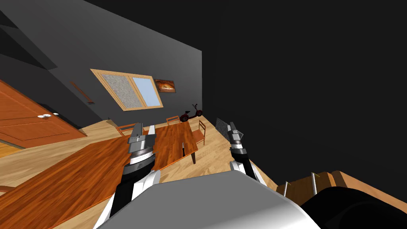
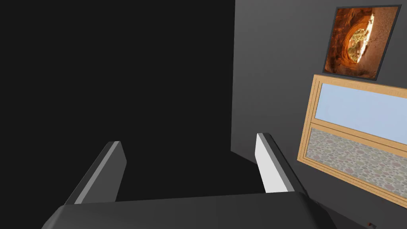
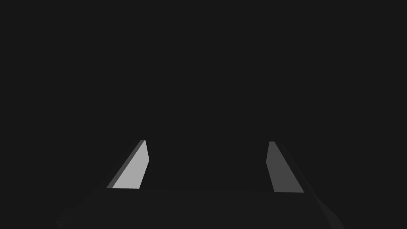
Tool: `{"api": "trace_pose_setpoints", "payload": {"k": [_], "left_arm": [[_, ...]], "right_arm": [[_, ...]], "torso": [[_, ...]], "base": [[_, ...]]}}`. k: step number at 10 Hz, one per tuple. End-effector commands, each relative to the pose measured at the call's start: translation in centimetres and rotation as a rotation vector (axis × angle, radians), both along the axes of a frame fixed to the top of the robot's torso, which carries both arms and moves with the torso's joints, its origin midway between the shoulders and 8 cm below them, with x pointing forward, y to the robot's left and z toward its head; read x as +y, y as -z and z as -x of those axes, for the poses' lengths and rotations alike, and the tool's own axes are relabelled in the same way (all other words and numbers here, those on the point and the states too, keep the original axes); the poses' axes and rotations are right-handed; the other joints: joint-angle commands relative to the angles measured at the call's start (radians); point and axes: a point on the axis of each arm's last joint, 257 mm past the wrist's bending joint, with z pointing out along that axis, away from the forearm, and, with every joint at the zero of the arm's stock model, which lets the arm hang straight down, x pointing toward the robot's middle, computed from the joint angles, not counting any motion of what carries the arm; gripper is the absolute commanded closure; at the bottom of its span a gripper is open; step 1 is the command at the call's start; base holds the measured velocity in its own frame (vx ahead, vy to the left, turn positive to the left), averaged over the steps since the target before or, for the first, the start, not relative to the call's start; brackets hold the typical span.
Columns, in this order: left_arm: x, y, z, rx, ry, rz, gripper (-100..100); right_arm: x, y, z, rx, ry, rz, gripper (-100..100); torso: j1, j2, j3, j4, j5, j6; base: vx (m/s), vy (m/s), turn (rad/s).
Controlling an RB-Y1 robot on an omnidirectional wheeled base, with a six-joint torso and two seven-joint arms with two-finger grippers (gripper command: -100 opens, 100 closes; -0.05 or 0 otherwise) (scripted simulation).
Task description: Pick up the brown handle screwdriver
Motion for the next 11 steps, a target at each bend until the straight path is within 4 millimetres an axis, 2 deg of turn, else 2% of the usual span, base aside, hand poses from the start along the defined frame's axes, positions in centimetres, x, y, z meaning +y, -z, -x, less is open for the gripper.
{"api": "trace_pose_setpoints", "payload": {"k": [1, 3, 7, 8, 11], "left_arm": [[-0.4, 0.6, -0.7, 0.027, 0.018, -0.031, -100], [-0.6, 2.2, -2.2, 0.084, 0.039, -0.071, -100], [-0.1, 7.2, -6.3, 0.248, 0.056, -0.140, -100], [0.0, 7.5, -6.4, 0.257, 0.056, -0.140, -100], [1.2, 11.8, -9.5, 0.394, 0.046, -0.190, -100]], "right_arm": [[0.0, 0.0, 0.0, 0.000, 0.000, 0.000, 0], [0.0, 0.0, 0.0, 0.000, 0.000, 0.000, 0], [0.0, 0.0, 0.0, 0.000, 0.000, 0.000, 0], [0.0, 0.0, 0.0, 0.000, 0.000, 0.000, 0], [0.0, 0.0, 0.0, 0.000, 0.000, 0.000, 0]], "torso": [[0.000, 0.000, 0.000, 0.000, 0.000, 0.000], [0.002, 0.001, 0.000, 0.000, 0.000, 0.000], [0.004, 0.003, 0.001, 0.001, 0.001, 0.000], [0.004, 0.003, 0.002, 0.001, 0.001, 0.000], [0.003, 0.003, 0.001, 0.001, 0.001, 0.000]], "base": [[-0.007, 0.009, -0.053], [-0.021, 0.025, -0.095], [-0.043, 0.050, -0.161], [-0.038, 0.039, -0.047], [-0.047, 0.039, -0.196]]}}
